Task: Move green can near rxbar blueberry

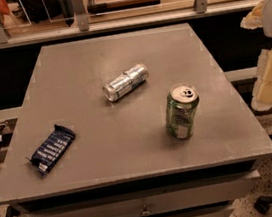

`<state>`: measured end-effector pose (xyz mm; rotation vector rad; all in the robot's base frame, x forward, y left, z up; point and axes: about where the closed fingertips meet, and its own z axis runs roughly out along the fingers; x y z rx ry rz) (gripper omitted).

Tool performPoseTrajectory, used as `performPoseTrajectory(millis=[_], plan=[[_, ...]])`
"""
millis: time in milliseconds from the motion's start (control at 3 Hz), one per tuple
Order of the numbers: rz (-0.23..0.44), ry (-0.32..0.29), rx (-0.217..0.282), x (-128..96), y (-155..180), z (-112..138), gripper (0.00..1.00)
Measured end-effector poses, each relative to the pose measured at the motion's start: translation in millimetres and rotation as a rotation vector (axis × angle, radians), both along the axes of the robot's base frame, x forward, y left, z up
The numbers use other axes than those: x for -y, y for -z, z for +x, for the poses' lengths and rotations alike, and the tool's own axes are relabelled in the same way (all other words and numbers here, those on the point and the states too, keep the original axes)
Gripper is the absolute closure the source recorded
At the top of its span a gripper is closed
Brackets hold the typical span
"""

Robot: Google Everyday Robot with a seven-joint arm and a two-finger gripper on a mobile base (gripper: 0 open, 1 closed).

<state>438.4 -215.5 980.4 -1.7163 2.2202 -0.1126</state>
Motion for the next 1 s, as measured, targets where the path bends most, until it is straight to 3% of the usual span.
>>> performPoseTrajectory(millis=[333,667,1000], plan=[[0.0,0.0,0.0,0.0,-0.1,0.0,0.0],[0.032,-0.023,-0.012,-13.9,-2.1,-5.4,0.0],[0.076,-0.142,-0.06,-62.5,2.9,-24.0,0.0]])
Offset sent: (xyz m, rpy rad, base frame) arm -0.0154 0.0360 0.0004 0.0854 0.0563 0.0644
